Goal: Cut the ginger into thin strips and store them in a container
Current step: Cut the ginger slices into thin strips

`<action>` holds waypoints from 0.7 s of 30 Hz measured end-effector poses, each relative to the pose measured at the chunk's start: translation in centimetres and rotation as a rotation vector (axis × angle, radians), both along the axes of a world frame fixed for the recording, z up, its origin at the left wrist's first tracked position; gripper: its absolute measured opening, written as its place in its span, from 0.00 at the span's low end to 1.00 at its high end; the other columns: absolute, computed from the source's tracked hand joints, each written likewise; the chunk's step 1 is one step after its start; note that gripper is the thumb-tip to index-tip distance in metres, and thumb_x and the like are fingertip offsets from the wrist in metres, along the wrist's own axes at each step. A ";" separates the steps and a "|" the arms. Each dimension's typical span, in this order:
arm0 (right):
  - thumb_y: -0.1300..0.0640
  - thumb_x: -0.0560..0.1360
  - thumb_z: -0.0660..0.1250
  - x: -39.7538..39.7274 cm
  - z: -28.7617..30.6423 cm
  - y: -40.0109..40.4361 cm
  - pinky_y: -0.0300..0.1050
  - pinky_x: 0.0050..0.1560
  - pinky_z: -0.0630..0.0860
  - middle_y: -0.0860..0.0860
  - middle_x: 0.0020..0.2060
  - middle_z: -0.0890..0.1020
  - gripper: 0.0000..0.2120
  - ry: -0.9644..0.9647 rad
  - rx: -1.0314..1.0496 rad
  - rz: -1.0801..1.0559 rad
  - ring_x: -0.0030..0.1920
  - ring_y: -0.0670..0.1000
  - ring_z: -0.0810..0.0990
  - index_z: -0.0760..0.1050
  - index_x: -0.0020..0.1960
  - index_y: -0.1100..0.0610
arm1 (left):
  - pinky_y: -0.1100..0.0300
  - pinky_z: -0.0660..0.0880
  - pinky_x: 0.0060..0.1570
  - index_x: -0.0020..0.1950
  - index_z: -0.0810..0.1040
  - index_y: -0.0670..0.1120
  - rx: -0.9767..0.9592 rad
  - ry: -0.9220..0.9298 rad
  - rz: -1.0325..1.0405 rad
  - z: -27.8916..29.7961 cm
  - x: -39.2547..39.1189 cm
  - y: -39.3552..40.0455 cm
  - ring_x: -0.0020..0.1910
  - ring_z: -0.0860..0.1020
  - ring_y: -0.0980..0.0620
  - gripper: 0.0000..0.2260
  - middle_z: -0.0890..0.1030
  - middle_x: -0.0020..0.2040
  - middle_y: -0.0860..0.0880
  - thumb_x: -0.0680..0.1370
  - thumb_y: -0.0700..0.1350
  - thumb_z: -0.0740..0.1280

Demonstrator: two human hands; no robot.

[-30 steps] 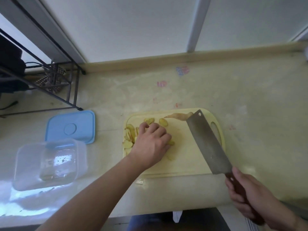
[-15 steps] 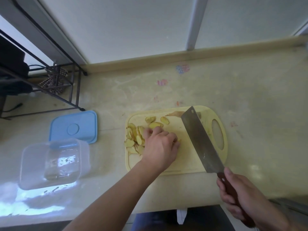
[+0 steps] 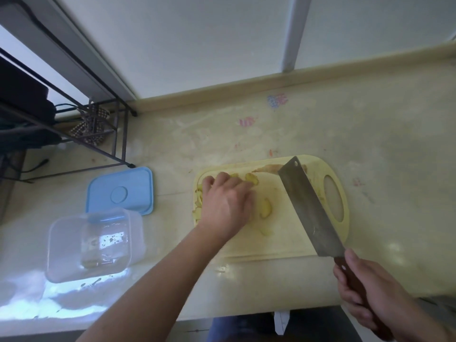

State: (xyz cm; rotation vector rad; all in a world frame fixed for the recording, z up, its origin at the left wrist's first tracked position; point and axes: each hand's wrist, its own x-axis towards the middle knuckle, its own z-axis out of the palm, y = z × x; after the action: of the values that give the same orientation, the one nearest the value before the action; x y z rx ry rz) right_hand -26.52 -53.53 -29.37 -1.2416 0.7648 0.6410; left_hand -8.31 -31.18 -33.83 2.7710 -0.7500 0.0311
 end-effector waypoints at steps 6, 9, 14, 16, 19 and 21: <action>0.19 0.45 0.75 0.1 0.1 0.0 0.36 0.19 0.61 0.56 0.26 0.63 0.45 0.010 0.017 0.004 0.20 0.48 0.61 0.70 0.35 0.59 | 0.48 0.63 0.46 0.47 0.87 0.51 0.127 0.043 -0.031 -0.2 3.6 1.3 0.48 0.75 0.39 0.10 0.81 0.47 0.50 0.68 0.42 0.78; 0.19 0.45 0.75 0.2 0.0 0.1 0.36 0.20 0.61 0.56 0.26 0.64 0.45 0.009 0.017 0.003 0.20 0.49 0.61 0.70 0.35 0.59 | 0.48 0.61 0.46 0.46 0.87 0.52 0.132 -0.009 -0.081 -0.3 3.9 1.5 0.49 0.73 0.40 0.10 0.79 0.48 0.49 0.66 0.43 0.80; 0.18 0.48 0.74 0.4 0.0 0.2 0.36 0.21 0.61 0.56 0.26 0.64 0.43 0.002 0.010 0.029 0.21 0.49 0.61 0.71 0.34 0.57 | 0.52 0.55 0.50 0.48 0.82 0.49 0.129 0.084 -0.068 0.2 3.7 0.9 0.55 0.71 0.42 0.06 0.80 0.50 0.51 0.72 0.42 0.75; 0.18 0.48 0.73 0.4 0.0 0.2 0.37 0.21 0.62 0.56 0.26 0.64 0.44 0.001 0.002 0.033 0.21 0.50 0.61 0.71 0.35 0.58 | 0.54 0.56 0.50 0.48 0.82 0.49 0.013 0.146 0.014 1.2 3.3 0.4 0.55 0.72 0.45 0.04 0.82 0.47 0.54 0.75 0.44 0.73; 0.17 0.47 0.73 0.3 -0.1 0.0 0.38 0.21 0.62 0.55 0.26 0.65 0.46 0.011 -0.001 0.035 0.21 0.50 0.62 0.70 0.37 0.59 | 0.53 0.69 0.54 0.49 0.81 0.51 -0.287 0.351 0.217 2.3 1.4 -1.0 0.47 0.77 0.51 0.06 0.80 0.39 0.58 0.75 0.48 0.75; 0.17 0.47 0.73 0.4 -0.1 -0.1 0.39 0.20 0.63 0.55 0.26 0.66 0.47 0.015 0.010 0.033 0.21 0.50 0.62 0.70 0.38 0.60 | 0.52 0.71 0.56 0.52 0.80 0.53 -0.322 0.401 0.270 2.3 -0.5 -2.2 0.44 0.79 0.54 0.10 0.81 0.39 0.59 0.74 0.51 0.76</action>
State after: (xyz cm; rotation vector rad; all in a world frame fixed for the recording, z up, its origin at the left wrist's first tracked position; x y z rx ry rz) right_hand -26.17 -53.59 -29.46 -1.2439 0.7533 0.6811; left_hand -8.83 -33.43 -31.54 2.4354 -0.2412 -0.3130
